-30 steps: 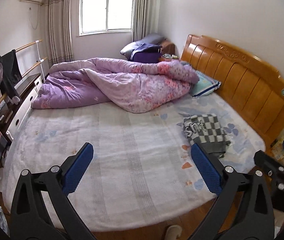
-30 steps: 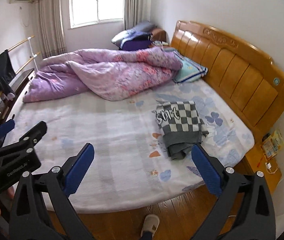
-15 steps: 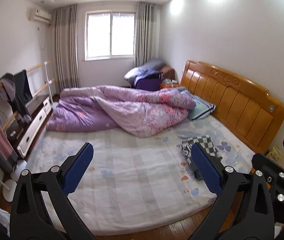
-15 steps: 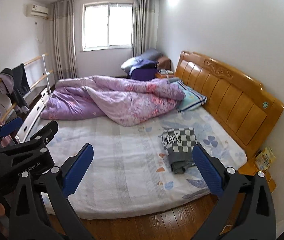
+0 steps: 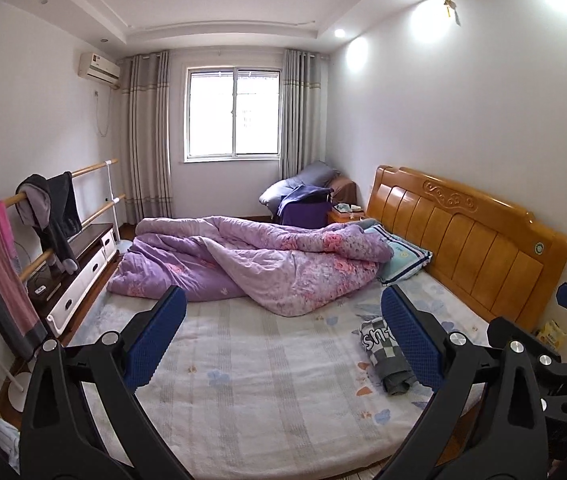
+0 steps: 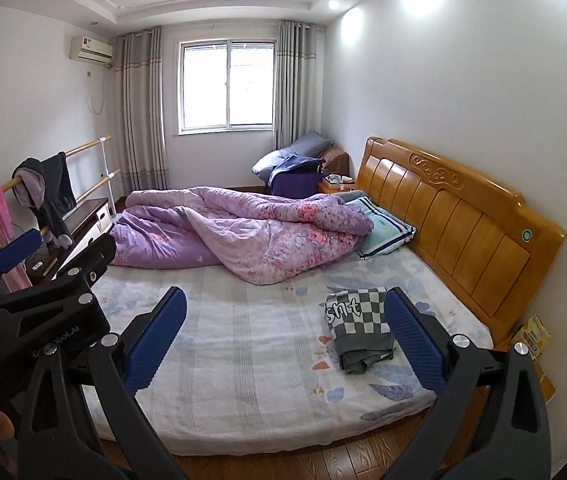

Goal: Fold large clothes

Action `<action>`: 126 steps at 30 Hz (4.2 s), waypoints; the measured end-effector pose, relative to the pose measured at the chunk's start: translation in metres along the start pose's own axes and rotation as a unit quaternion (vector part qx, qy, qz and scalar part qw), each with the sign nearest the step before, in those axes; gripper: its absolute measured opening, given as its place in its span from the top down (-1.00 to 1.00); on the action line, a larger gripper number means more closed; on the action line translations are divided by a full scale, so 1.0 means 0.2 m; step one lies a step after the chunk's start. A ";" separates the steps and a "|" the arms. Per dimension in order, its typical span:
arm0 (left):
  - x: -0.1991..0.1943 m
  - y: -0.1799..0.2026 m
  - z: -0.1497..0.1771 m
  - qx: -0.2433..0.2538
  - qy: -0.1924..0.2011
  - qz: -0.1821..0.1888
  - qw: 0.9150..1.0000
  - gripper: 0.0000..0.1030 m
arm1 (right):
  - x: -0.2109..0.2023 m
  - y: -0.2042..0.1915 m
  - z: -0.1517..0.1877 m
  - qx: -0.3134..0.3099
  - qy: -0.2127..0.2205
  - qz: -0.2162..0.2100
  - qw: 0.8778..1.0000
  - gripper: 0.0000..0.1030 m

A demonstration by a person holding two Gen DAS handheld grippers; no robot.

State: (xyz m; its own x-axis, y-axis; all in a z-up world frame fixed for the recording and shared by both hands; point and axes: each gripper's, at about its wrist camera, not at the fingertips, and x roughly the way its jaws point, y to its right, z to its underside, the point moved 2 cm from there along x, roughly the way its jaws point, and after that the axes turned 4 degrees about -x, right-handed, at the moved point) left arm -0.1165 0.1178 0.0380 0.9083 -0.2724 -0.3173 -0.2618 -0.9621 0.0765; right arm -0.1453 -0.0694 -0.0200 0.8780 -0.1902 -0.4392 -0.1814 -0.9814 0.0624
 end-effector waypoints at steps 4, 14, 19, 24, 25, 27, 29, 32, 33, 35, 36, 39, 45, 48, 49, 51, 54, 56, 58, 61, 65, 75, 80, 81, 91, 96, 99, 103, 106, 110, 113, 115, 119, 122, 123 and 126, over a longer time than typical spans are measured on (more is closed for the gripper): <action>0.00 0.06 0.00 0.004 -0.008 -0.004 1.000 -0.91 | -0.01 0.06 0.01 0.002 -0.001 -0.003 1.000 -0.85; 0.04 0.15 0.02 0.002 -0.022 -0.007 1.000 -0.91 | -0.01 0.14 0.00 0.010 -0.006 -0.012 1.000 -0.85; 0.06 0.16 0.02 0.003 -0.021 -0.010 1.000 -0.91 | 0.00 0.15 -0.01 0.012 -0.006 -0.012 1.000 -0.85; 0.07 0.16 0.03 0.001 -0.022 -0.013 1.000 -0.91 | 0.00 0.15 0.00 0.012 -0.006 -0.012 1.000 -0.85; 0.08 0.16 0.03 0.001 -0.022 -0.014 1.000 -0.91 | 0.00 0.16 -0.01 0.012 -0.006 -0.013 1.000 -0.85; 0.08 0.16 0.03 0.001 -0.022 -0.016 1.000 -0.91 | 0.00 0.16 -0.01 0.013 -0.007 -0.014 1.000 -0.85; 0.09 0.16 0.03 0.001 -0.022 -0.018 1.000 -0.91 | 0.02 0.17 -0.02 0.012 -0.008 -0.017 1.000 -0.85; 0.10 0.15 0.04 0.000 -0.023 -0.020 1.000 -0.91 | 0.04 0.18 -0.03 0.011 -0.009 -0.019 1.000 -0.85; 0.10 0.15 0.04 0.000 -0.022 -0.021 1.000 -0.91 | 0.04 0.18 -0.03 0.011 -0.009 -0.020 1.000 -0.85; 0.11 0.15 0.03 -0.001 -0.022 -0.022 1.000 -0.91 | 0.04 0.17 -0.03 0.011 -0.009 -0.020 1.000 -0.85; 0.11 0.15 0.04 -0.001 -0.022 -0.022 1.000 -0.91 | 0.04 0.17 -0.04 0.011 -0.009 -0.020 1.000 -0.85; 0.11 0.15 0.04 0.000 -0.021 -0.023 1.000 -0.91 | 0.05 0.17 -0.04 0.011 -0.009 -0.023 1.000 -0.85; 0.13 0.15 0.04 0.000 -0.023 -0.026 0.999 -0.91 | 0.07 0.17 -0.04 0.009 -0.011 -0.025 1.000 -0.85; 0.13 0.16 0.04 0.000 -0.022 -0.028 0.999 -0.91 | 0.08 0.17 -0.04 0.009 -0.011 -0.025 1.000 -0.85; 0.14 0.16 0.05 -0.001 -0.022 -0.028 0.999 -0.91 | 0.08 0.17 -0.05 0.009 -0.012 -0.025 1.000 -0.85; 0.14 0.16 0.05 -0.001 -0.023 -0.030 0.999 -0.91 | 0.09 0.16 -0.05 0.008 -0.013 -0.027 1.000 -0.85; 0.15 0.16 0.05 -0.001 -0.019 -0.035 0.999 -0.91 | 0.10 0.16 -0.05 0.007 -0.014 -0.028 0.999 -0.85; 0.15 0.16 0.05 -0.002 -0.021 -0.036 0.999 -0.91 | 0.11 0.15 -0.05 0.007 -0.014 -0.029 0.999 -0.85; 0.15 0.15 0.06 -0.005 -0.023 -0.035 0.999 -0.91 | 0.10 0.16 -0.04 0.009 -0.015 -0.029 0.999 -0.85; 0.16 0.15 0.06 -0.005 -0.024 -0.033 0.999 -0.91 | 0.11 0.16 -0.04 0.008 -0.016 -0.030 0.999 -0.85; 0.17 0.15 0.05 -0.007 -0.026 -0.033 0.999 -0.91 | 0.14 0.17 -0.03 0.009 -0.018 -0.034 0.999 -0.85; 0.21 0.13 0.05 -0.010 -0.033 -0.027 0.999 -0.91 | 0.15 0.17 -0.03 0.009 -0.021 -0.035 0.999 -0.85; 0.21 0.14 0.05 -0.009 -0.031 -0.030 0.999 -0.91 | 0.15 0.17 -0.03 0.008 -0.022 -0.036 0.999 -0.85; 0.22 0.14 0.05 -0.009 -0.031 -0.031 0.999 -0.91 | 0.15 0.17 -0.03 0.008 -0.022 -0.036 0.999 -0.85; 0.22 0.13 0.06 -0.009 -0.032 -0.030 0.999 -0.91 | 0.16 0.18 -0.04 0.009 -0.023 -0.037 0.999 -0.85; 0.23 0.14 0.05 -0.008 -0.031 -0.032 0.999 -0.91 | 0.17 0.18 -0.04 0.010 -0.024 -0.038 0.999 -0.85; 0.24 0.13 0.05 -0.008 -0.031 -0.033 0.999 -0.91 | 0.17 0.18 -0.04 0.010 -0.025 -0.039 0.999 -0.85; 0.24 0.13 0.05 -0.009 -0.031 -0.033 0.999 -0.91 | 0.18 0.17 -0.04 0.010 -0.025 -0.039 0.999 -0.85; 0.24 0.13 0.05 -0.009 -0.032 -0.032 0.999 -0.91 | 0.17 0.17 -0.04 0.010 -0.026 -0.039 0.999 -0.85; 0.24 0.12 0.05 -0.009 -0.032 -0.033 0.999 -0.91 | 0.18 0.16 -0.03 0.010 -0.027 -0.040 0.999 -0.85; 0.24 0.12 0.06 -0.009 -0.031 -0.035 0.999 -0.91 | 0.18 0.16 -0.03 0.011 -0.027 -0.040 0.999 -0.85; 0.24 0.12 0.07 -0.009 -0.033 -0.035 0.999 -0.91 | 0.18 0.16 -0.03 0.010 -0.028 -0.040 0.999 -0.85; 0.25 0.13 0.08 -0.010 -0.033 -0.037 0.999 -0.91 | 0.18 0.16 -0.02 0.011 -0.030 -0.042 0.999 -0.85; 0.25 0.12 0.08 -0.011 -0.032 -0.037 0.999 -0.91 | 0.18 0.17 -0.02 0.009 -0.031 -0.044 0.999 -0.85; 0.25 0.12 0.09 -0.011 -0.033 -0.037 0.999 -0.91 | 0.18 0.16 -0.01 0.008 -0.031 -0.045 0.998 -0.85; 0.26 0.11 0.09 -0.010 -0.033 -0.038 0.999 -0.91 | 0.19 0.17 -0.01 0.007 -0.033 -0.046 0.998 -0.85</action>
State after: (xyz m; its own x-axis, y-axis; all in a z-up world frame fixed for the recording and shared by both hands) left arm -0.0818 0.0832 0.0055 0.9017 -0.1981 -0.3844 -0.1858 -0.9801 0.0693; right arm -0.1175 -0.1092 -0.0329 0.8602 -0.0968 -0.5006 -0.1080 -0.9941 0.0065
